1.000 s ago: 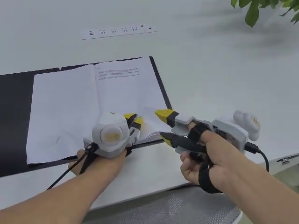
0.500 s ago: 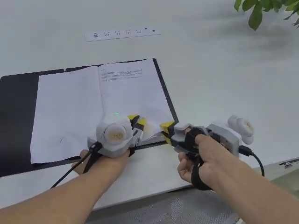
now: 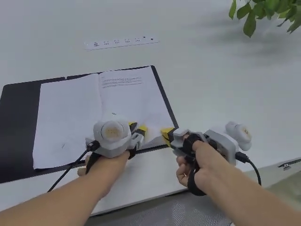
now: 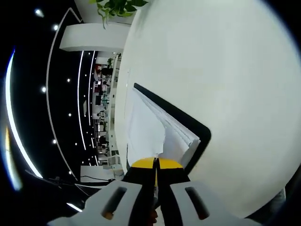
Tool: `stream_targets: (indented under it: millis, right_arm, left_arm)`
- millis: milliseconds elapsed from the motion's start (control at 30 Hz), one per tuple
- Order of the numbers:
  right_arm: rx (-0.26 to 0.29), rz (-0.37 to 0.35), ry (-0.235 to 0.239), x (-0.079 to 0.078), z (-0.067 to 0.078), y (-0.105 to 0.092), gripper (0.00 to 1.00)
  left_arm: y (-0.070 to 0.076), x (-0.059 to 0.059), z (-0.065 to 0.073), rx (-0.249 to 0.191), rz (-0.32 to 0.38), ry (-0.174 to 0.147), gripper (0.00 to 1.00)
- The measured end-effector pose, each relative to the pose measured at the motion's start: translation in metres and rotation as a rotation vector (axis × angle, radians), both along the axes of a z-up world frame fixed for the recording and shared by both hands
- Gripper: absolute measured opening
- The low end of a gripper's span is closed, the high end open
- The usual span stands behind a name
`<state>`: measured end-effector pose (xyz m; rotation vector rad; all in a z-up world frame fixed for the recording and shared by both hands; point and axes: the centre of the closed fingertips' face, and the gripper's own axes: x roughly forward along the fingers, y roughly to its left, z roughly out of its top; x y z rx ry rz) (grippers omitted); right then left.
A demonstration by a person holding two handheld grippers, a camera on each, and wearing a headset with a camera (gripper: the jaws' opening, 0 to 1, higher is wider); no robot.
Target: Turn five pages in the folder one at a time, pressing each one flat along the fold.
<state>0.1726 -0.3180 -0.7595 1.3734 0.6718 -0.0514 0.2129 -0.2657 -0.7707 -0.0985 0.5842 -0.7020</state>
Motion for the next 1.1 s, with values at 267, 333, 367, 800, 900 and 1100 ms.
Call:
stream_targets:
  millis: [267, 333, 367, 800, 900, 1100]
  right_arm:
    - [-0.09, 0.042, -0.147, 0.005, 0.042, 0.012, 0.0]
    - [-0.118, 0.071, -0.175, 0.006, 0.05, 0.019, 0.0]
    - [-0.152, 0.087, -0.199, 0.007, 0.056, 0.022, 0.0]
    - [-0.478, 0.312, -0.359, 0.01, 0.092, 0.09, 0.0]
    - [-0.507, 0.357, -0.381, 0.011, 0.094, 0.11, 0.0]
    - [-0.56, 0.453, -0.413, 0.014, 0.093, 0.153, 0.0]
  left_arm:
    - [0.034, -0.003, 0.037, -0.003, -0.021, -0.128, 0.3]
    - [0.044, -0.004, 0.047, 0.008, -0.035, -0.156, 0.3]
    - [0.052, -0.003, 0.054, 0.011, -0.035, -0.178, 0.31]
    - [0.143, 0.006, 0.104, -0.011, 0.08, -0.276, 0.33]
    - [0.162, 0.005, 0.108, -0.01, 0.103, -0.283, 0.33]
    - [0.196, 0.001, 0.113, -0.009, 0.153, -0.291, 0.33]
